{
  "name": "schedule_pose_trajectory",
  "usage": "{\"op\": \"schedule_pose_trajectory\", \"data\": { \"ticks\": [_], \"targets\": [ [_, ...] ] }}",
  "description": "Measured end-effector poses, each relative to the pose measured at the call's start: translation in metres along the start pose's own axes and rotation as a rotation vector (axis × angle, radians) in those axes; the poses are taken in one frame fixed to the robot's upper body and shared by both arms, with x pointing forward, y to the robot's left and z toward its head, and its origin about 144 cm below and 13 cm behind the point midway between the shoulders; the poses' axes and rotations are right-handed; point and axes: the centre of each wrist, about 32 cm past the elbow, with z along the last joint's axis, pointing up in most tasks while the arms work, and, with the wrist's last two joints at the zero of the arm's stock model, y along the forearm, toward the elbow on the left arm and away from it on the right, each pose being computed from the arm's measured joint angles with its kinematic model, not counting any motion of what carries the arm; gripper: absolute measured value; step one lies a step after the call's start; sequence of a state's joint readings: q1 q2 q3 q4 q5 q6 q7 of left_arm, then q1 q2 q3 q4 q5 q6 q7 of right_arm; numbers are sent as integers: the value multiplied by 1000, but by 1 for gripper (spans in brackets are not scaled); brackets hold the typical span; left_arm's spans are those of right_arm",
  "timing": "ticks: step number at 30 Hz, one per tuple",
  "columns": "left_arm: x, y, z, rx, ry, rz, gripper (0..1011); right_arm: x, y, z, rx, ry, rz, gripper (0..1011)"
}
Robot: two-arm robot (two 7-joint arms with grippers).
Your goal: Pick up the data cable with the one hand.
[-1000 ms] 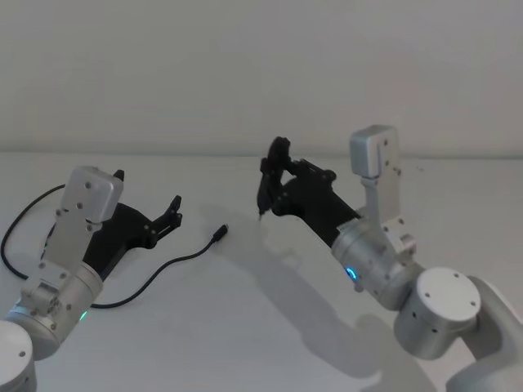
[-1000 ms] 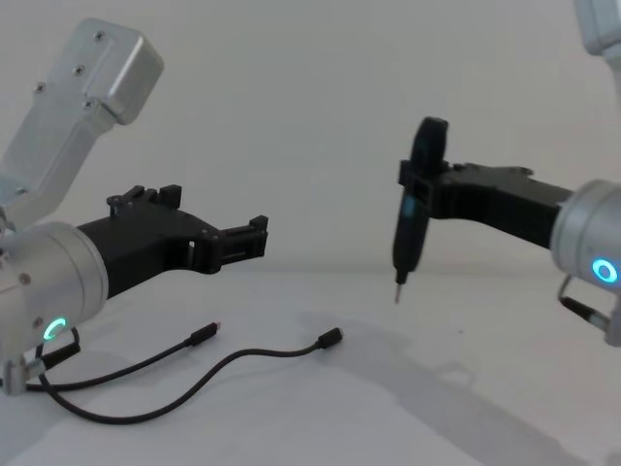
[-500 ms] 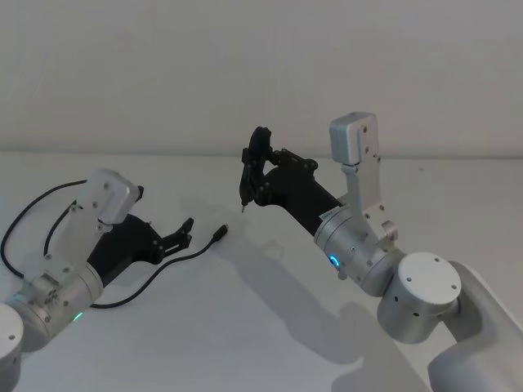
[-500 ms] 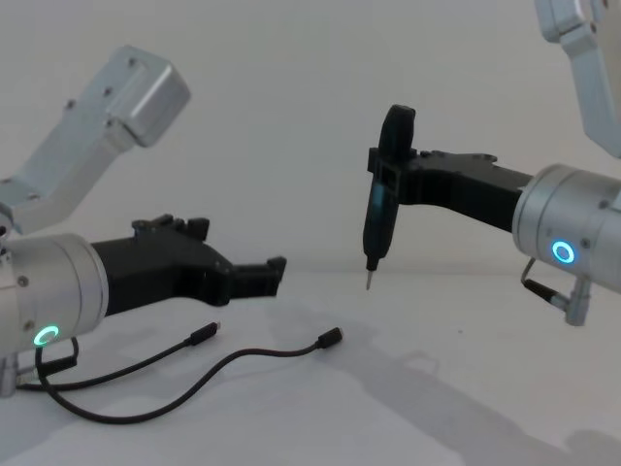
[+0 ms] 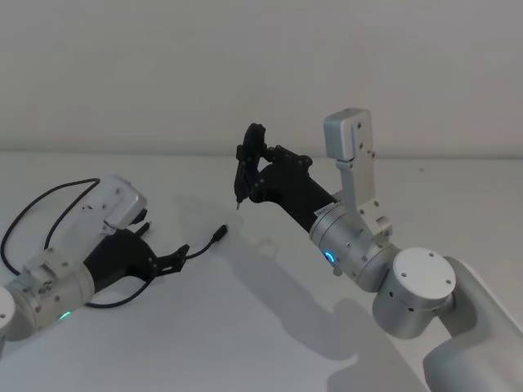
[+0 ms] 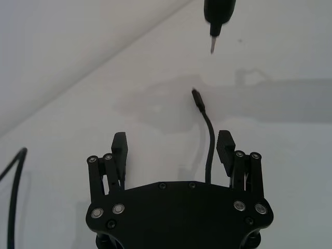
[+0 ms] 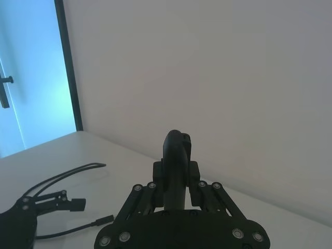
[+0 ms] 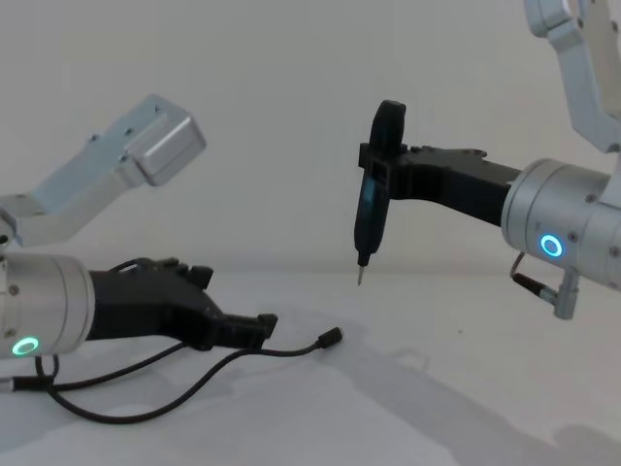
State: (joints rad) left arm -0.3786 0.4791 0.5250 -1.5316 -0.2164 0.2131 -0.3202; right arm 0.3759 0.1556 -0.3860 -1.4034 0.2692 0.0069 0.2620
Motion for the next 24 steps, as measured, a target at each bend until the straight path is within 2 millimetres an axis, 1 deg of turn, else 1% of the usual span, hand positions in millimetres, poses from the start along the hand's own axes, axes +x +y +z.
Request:
{"op": "schedule_pose_trajectory", "data": {
  "ticks": [7,13,24],
  "targets": [
    [10,-1,-5,37,48,-33,1001,0,1,0,1,1,2,274],
    [18,-3,-9,46,123,-78,1001,0,2,0,1,0,3,275],
    [22,-9,-10,48,209,-164,1001,-1,2,0,1,1,5,275]
  ]
}}
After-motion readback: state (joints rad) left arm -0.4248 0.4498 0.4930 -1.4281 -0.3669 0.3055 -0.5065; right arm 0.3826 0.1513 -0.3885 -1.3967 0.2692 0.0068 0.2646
